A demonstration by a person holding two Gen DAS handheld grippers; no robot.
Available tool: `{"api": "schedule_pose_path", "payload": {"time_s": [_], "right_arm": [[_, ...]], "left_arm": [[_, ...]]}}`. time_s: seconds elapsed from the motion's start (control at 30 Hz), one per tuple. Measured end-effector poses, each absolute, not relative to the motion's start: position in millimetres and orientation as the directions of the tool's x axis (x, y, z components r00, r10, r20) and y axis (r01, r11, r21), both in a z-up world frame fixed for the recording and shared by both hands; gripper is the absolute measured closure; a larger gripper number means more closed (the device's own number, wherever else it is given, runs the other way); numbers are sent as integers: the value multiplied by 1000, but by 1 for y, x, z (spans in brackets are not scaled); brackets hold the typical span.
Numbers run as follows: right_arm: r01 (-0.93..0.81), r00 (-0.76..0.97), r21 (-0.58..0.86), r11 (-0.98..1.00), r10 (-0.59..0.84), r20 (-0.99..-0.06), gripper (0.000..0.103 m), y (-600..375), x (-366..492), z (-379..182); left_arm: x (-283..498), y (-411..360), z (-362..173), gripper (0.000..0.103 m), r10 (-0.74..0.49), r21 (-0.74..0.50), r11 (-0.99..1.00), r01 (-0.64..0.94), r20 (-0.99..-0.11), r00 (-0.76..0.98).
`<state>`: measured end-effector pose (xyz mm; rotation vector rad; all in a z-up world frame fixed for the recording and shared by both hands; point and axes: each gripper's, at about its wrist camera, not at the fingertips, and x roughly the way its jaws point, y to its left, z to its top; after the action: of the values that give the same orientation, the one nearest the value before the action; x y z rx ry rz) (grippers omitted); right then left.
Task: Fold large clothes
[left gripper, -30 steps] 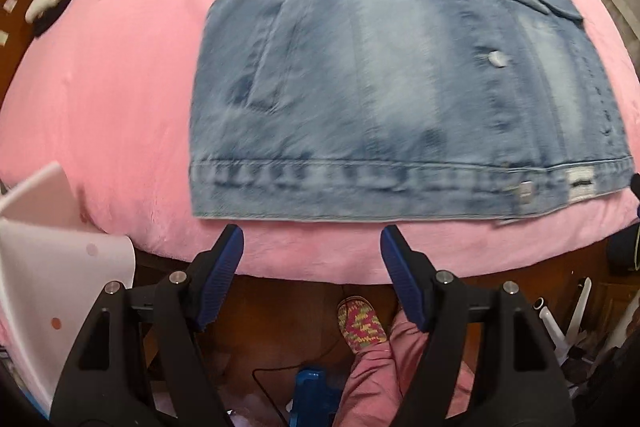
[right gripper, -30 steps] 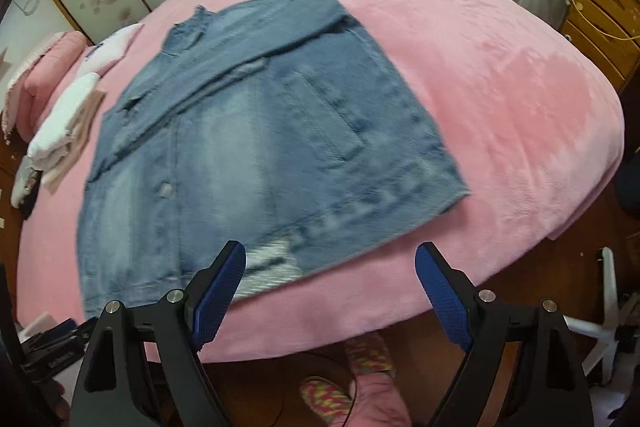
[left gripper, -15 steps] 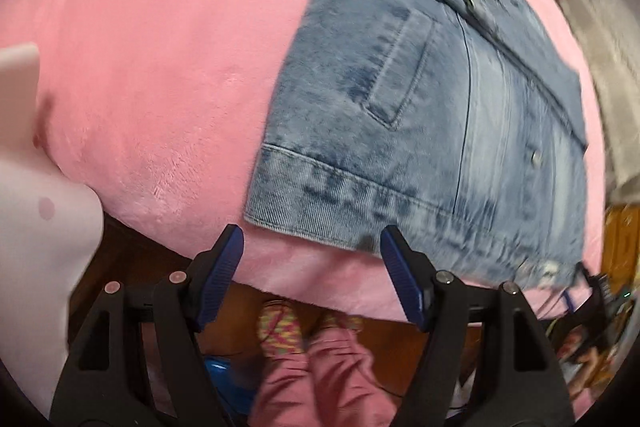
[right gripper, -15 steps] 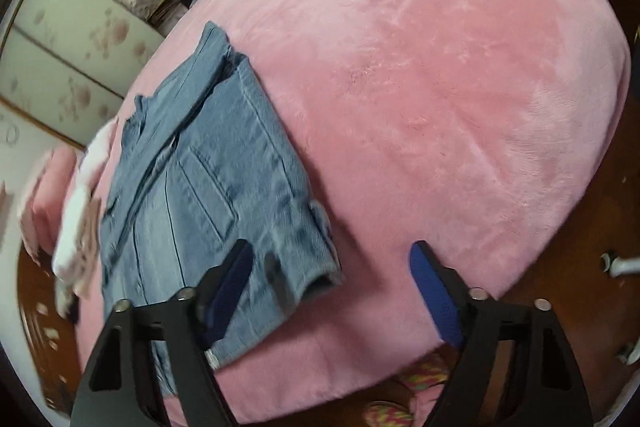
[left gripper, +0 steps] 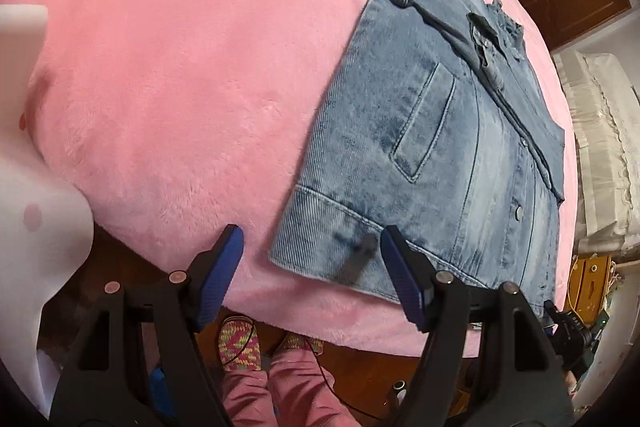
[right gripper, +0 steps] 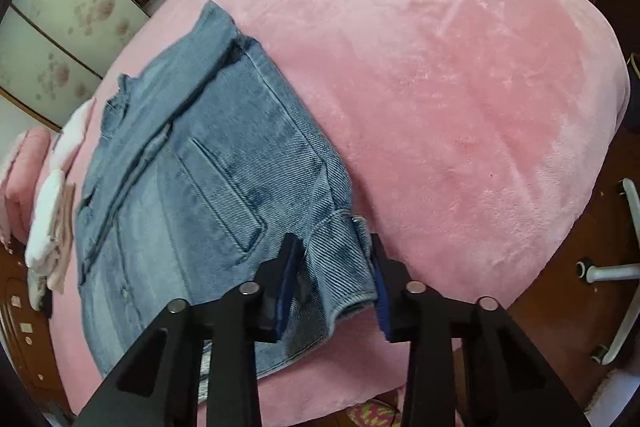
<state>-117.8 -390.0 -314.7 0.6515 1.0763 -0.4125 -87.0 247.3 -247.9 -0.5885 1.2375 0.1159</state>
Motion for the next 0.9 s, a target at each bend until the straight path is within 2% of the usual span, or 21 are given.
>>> {"api": "schedule_pose_path", "payload": {"time_s": [0.13, 0.17, 0.2, 0.23, 0.43, 0.7, 0.9], "right_arm": [[609, 422, 287, 739, 4, -906, 76, -385, -119, -302], [603, 420, 280, 747, 2, -907, 78, -383, -116, -299], [595, 423, 278, 754, 1, -906, 79, -380, -116, -295], [587, 423, 274, 762, 0, -906, 81, -377, -115, -291], [549, 417, 281, 787, 34, -908, 87, -351, -107, -259], [487, 390, 307, 818, 110, -914, 89, -321, -71, -211], [451, 364, 401, 798, 246, -899, 90, -332, -13, -167]], "left_arm": [[-73, 245, -260, 35, -216, -312, 874, -372, -936, 279], [-71, 244, -260, 38, -212, -308, 874, -376, -938, 275], [-70, 242, -257, 43, -212, -310, 874, -374, -936, 281], [-69, 239, -253, 58, -222, -322, 873, -366, -931, 291], [-60, 225, -234, 90, -225, -291, 885, -362, -950, 215], [-38, 221, -178, 92, -312, -364, 800, -477, -932, 187], [3, 197, -107, 93, -305, -330, 768, -549, -942, 140]]}}
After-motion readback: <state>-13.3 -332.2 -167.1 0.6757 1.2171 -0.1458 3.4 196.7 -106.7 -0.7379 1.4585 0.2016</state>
